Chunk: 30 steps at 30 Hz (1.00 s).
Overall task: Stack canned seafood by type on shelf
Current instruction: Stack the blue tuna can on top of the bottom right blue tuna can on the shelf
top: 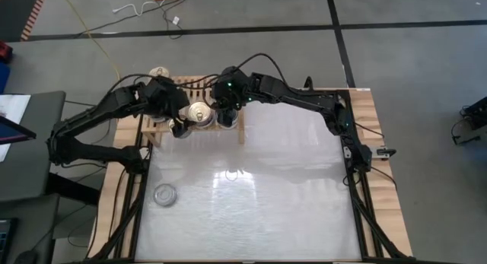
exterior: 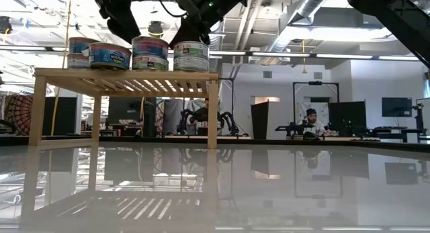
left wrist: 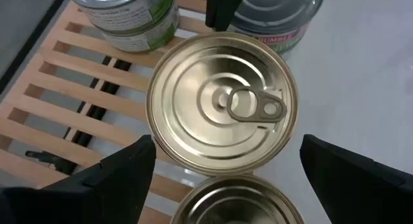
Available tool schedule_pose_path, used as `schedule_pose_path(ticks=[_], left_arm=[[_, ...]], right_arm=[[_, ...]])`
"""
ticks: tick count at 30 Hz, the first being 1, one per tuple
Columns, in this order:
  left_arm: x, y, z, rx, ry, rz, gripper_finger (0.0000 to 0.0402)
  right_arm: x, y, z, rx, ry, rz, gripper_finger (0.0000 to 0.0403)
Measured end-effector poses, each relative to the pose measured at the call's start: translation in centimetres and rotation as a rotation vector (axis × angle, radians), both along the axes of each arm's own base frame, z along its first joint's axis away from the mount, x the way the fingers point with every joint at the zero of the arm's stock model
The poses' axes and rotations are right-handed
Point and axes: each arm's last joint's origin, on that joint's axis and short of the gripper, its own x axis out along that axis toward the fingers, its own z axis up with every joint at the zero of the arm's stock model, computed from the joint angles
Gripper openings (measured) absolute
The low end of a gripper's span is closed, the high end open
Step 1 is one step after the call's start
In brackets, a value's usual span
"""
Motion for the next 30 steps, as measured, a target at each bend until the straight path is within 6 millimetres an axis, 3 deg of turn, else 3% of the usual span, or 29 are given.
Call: schedule_pose_path(ticks=[19, 30], left_arm=[[1.0, 0.5, -0.7, -0.013, 0.039, 0.002, 0.0367], [-0.5, -0.3, 0.5, -0.010, -0.044, 0.031, 0.0367]], right_arm=[[0.6, 0.3, -0.5, -0.010, -0.036, 0.009, 0.0016], [1.0, 1.2, -0.1, -0.006, -0.080, 0.048, 0.0016]])
